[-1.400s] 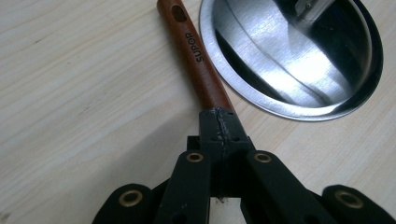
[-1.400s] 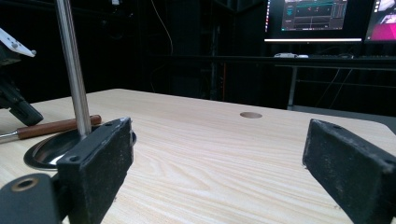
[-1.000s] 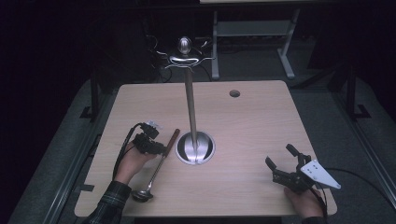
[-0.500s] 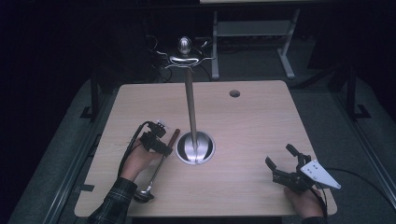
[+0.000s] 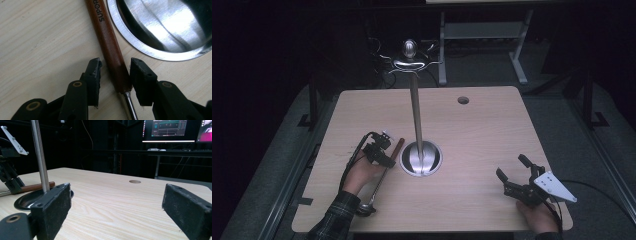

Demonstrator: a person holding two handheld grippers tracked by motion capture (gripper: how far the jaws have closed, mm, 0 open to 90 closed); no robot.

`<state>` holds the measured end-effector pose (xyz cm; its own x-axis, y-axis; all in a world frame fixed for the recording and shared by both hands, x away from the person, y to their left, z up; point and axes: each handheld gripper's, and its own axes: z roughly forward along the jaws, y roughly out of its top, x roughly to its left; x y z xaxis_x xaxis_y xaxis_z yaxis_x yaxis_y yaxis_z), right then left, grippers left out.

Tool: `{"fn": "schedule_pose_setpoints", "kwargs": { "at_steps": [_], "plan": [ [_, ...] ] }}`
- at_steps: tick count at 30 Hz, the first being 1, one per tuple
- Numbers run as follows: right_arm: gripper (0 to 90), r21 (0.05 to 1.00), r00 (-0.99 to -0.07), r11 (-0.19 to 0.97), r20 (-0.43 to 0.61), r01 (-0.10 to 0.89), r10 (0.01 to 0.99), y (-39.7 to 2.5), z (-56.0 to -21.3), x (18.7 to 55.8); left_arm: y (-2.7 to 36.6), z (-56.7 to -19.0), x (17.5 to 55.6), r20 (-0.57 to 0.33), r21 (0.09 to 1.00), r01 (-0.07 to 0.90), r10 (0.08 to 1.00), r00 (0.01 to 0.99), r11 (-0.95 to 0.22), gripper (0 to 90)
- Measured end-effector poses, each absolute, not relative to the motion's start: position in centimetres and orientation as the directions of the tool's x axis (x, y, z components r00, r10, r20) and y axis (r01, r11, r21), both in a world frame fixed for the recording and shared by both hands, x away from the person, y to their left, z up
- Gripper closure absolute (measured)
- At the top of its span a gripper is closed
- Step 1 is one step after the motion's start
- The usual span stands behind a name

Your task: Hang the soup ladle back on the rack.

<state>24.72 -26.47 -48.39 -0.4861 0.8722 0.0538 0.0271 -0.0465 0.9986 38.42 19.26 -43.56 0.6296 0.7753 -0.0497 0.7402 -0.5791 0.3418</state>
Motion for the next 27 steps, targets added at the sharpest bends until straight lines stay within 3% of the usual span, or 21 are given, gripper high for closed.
{"fn": "schedule_pose_setpoints", "kwargs": {
  "at_steps": [27],
  "plan": [
    [7.9, 0.999, -0.487, -0.047, 0.054, 0.028, 0.872, -26.49, -48.39, 24.72, 19.66, -43.61, 38.52, -0.037, 0.313, 0.767, 0.800, 0.599, -0.560, 72.7]
  ]
}}
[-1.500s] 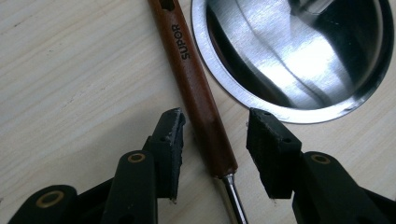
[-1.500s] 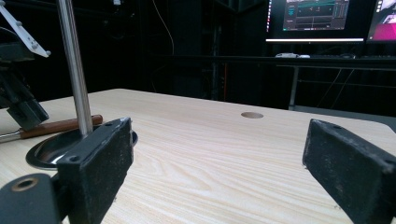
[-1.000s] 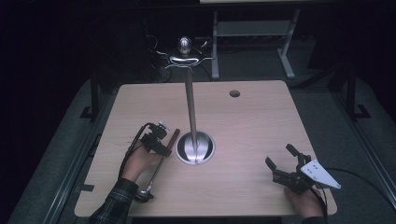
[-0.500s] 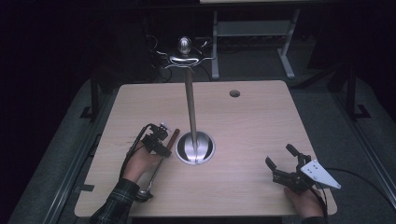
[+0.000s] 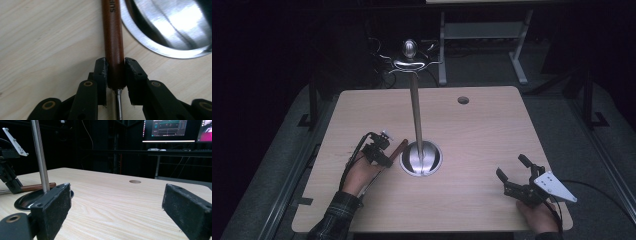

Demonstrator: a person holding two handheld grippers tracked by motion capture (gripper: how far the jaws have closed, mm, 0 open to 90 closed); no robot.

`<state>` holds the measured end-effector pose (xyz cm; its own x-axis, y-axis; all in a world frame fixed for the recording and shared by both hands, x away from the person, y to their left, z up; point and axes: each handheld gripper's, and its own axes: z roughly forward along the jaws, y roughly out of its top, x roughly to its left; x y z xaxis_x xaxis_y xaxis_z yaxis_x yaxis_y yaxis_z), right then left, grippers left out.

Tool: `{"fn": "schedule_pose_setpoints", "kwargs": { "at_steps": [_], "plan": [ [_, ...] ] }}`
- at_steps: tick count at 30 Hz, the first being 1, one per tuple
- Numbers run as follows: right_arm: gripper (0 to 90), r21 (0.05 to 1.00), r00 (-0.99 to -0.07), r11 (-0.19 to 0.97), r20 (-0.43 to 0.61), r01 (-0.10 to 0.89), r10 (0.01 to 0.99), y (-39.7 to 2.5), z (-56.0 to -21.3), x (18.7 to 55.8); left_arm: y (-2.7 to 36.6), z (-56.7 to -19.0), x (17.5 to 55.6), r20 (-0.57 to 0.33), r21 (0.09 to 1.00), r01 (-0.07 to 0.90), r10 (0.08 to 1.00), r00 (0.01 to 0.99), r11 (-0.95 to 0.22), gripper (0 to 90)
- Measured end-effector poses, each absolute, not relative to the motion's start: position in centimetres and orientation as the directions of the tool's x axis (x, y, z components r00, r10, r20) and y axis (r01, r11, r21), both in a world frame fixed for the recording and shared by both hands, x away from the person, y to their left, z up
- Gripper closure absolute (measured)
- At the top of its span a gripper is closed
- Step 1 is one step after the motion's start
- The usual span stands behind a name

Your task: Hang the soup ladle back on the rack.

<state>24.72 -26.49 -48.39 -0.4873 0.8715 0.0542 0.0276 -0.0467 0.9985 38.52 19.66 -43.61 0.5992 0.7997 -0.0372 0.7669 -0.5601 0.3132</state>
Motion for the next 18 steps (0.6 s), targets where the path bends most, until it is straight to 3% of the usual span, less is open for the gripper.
{"fn": "schedule_pose_setpoints", "kwargs": {
  "at_steps": [7, 18],
  "plan": [
    [7.9, 0.999, -0.488, -0.047, 0.054, 0.028, 0.871, -26.5, -48.4, 24.7, 20.3, -43.6, 38.7, -0.047, 0.320, 0.765, 0.797, 0.603, -0.559, 74.0],
    [7.9, 0.999, -0.489, -0.046, 0.054, 0.028, 0.870, -26.5, -48.4, 24.7, 21.1, -42.2, 38.2, -0.073, 0.409, 0.741, 0.791, 0.608, -0.532, 74.1]
  ]
}}
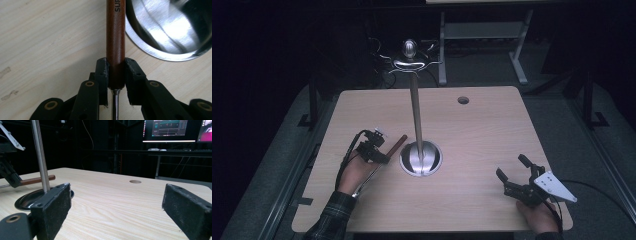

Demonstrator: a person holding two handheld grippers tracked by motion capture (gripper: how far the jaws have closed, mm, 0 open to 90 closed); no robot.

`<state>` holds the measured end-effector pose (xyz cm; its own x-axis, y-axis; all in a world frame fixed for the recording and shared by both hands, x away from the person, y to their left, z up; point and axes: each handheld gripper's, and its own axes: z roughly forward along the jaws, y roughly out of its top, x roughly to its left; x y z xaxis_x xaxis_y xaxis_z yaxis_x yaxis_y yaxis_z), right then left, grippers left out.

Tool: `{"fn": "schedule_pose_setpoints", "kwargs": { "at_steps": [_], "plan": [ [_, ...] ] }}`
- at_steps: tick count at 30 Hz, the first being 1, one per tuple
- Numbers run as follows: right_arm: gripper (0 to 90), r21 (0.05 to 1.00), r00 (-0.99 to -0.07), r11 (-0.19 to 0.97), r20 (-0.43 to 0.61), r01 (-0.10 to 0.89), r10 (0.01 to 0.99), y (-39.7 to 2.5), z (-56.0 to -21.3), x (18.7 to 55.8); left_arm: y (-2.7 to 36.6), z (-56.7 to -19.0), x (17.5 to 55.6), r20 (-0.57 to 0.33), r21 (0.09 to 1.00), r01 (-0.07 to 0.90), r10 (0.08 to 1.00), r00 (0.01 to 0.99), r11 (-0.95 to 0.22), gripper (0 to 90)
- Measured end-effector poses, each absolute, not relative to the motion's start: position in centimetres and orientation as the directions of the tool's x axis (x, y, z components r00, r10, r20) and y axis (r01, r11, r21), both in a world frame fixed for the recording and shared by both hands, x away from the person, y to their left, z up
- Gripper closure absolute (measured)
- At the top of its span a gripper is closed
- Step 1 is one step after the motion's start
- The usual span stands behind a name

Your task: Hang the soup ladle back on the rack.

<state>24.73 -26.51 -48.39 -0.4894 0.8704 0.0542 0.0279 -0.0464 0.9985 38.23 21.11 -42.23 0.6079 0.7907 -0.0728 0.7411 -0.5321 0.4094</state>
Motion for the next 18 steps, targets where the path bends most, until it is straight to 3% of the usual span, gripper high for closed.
{"fn": "schedule_pose_setpoints", "kwargs": {
  "at_steps": [18],
  "plan": [
    [7.9, 0.999, -0.490, -0.047, 0.054, 0.028, 0.870, -26.5, -48.4, 24.7, 24.3, -38.7, 36.9, -0.148, 0.612, 0.655, 0.750, 0.645, -0.442, 74.2]
  ]
}}
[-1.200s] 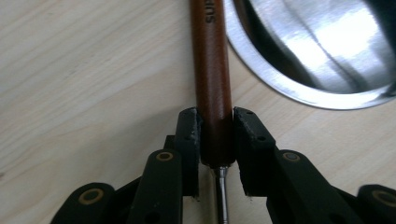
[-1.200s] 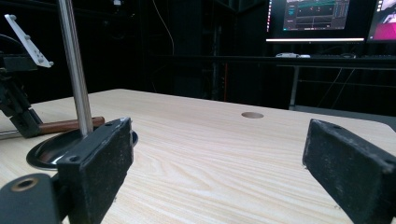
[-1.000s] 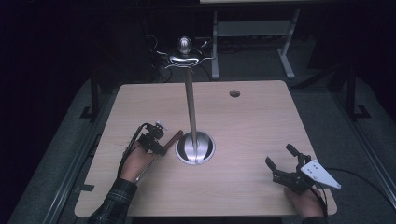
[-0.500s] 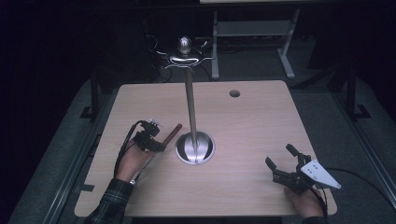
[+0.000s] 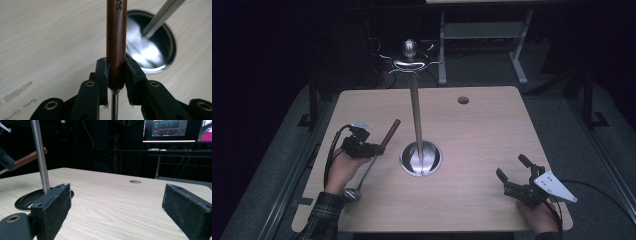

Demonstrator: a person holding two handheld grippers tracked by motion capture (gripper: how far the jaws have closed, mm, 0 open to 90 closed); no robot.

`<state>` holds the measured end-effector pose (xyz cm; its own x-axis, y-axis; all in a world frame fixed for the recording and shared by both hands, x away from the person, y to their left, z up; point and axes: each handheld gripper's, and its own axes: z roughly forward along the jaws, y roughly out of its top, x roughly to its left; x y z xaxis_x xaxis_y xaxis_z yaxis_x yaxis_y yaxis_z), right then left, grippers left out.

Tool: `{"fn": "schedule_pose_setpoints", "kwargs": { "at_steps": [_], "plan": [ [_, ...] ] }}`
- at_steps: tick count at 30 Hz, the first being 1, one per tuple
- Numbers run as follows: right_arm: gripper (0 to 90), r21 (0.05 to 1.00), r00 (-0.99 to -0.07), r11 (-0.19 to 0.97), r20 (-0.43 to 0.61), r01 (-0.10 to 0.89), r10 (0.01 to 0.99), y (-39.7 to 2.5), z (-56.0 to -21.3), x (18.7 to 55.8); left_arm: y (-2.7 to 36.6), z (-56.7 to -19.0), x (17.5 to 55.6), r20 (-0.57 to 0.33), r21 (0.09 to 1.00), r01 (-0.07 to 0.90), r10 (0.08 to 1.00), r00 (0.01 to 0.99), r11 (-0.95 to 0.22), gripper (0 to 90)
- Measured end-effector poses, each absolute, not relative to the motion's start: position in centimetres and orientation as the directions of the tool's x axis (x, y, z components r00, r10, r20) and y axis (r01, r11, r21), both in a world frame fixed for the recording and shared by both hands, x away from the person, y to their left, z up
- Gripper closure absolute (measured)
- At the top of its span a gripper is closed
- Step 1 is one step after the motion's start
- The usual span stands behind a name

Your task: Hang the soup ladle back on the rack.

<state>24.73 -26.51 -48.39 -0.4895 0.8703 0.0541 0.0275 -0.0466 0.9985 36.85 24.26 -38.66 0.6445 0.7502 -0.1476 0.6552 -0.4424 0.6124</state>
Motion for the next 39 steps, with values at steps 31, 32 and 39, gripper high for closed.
{"fn": "schedule_pose_setpoints", "kwargs": {
  "at_steps": [31, 32, 39],
  "plan": [
    [8.0, 0.999, -0.489, -0.046, 0.053, 0.027, 0.871, -26.5, -48.4, 24.7, 24.2, -26.7, 31.8, -0.069, 0.930, 0.257, 0.562, 0.824, -0.262, 74.4],
    [7.9, 0.999, -0.489, -0.046, 0.054, 0.028, 0.871, -26.5, -48.4, 24.7, 24.1, -26.4, 31.7, -0.067, 0.932, 0.252, 0.558, 0.827, -0.261, 74.4],
    [8.0, 0.999, -0.489, -0.046, 0.053, 0.027, 0.871, -26.5, -48.4, 24.7, 23.8, -24.4, 31.4, -0.063, 0.952, 0.210, 0.530, 0.846, -0.223, 74.4]
  ]
}}
